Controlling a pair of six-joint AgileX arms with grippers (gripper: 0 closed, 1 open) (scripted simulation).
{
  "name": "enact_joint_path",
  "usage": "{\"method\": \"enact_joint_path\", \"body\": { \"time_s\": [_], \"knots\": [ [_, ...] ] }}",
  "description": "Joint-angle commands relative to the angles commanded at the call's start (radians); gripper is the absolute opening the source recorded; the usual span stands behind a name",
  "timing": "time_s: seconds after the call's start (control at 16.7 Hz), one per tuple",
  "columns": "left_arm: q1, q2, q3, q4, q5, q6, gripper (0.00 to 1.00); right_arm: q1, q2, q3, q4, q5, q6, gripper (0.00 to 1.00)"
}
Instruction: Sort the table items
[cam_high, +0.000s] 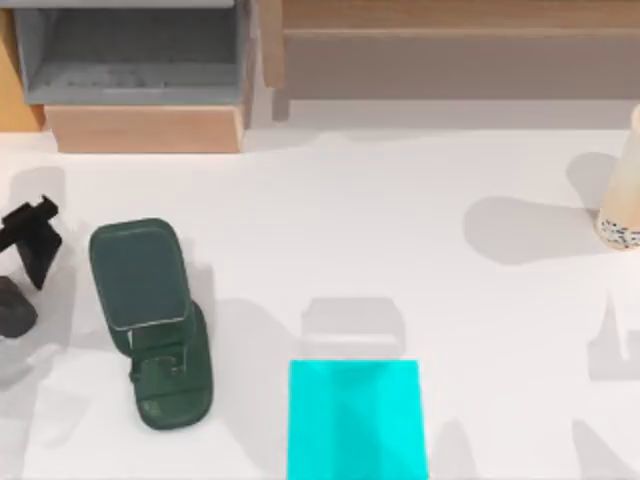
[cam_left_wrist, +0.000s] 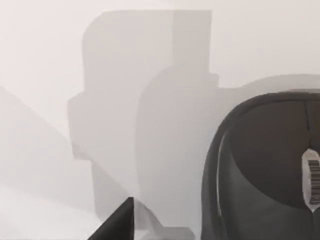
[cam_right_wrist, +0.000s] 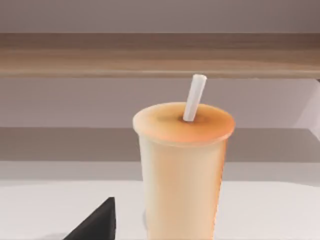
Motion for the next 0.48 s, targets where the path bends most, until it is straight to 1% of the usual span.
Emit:
{"method": "enact_joint_path", "body": {
  "time_s": [0.42,0.48],
  "knots": [
    [0.0,0.0,0.0,0.0,0.0,0.0,0.02,0.0,0.0,0.0,0.0,0.0,0.0,1.0],
    [0.0,0.0,0.0,0.0,0.0,0.0,0.0,0.0,0.0,0.0,0.0,0.0,0.0,1.0]
  ]
}}
